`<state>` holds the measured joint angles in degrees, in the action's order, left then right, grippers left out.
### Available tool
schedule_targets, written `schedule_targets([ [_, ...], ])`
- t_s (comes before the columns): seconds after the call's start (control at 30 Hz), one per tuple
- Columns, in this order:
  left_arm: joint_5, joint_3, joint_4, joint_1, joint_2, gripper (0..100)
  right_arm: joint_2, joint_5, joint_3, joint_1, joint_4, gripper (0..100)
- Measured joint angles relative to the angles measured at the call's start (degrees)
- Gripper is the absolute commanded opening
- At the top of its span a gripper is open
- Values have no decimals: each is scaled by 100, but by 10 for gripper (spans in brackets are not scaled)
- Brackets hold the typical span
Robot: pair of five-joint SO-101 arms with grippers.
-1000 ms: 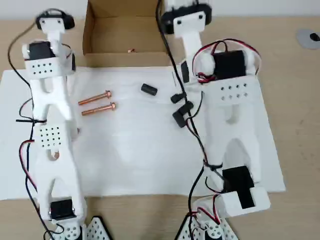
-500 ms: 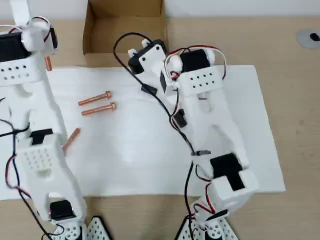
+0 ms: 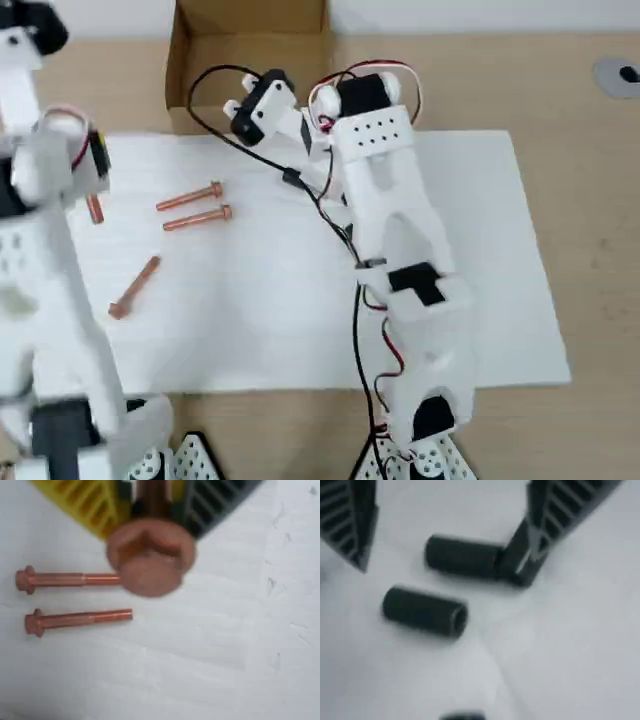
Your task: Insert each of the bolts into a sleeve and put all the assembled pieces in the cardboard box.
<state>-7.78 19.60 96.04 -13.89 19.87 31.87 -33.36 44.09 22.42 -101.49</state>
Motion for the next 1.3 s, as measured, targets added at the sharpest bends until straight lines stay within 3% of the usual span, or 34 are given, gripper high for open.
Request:
schedule_targets([
  [0.47,35,-3965,-1635,-9,3938,10,1635,-114,1345,387,0,251],
  [0.77,193,-5204,-2084,-149,6444,9,2462,-114,2171,387,0,252],
  [1.0,800,-6057,-2716,-1424,7921,9,2980,-237,2637,387,26,252],
  [1.3,615,-6426,-2646,-1697,8440,5,3358,-422,2655,387,273,252],
])
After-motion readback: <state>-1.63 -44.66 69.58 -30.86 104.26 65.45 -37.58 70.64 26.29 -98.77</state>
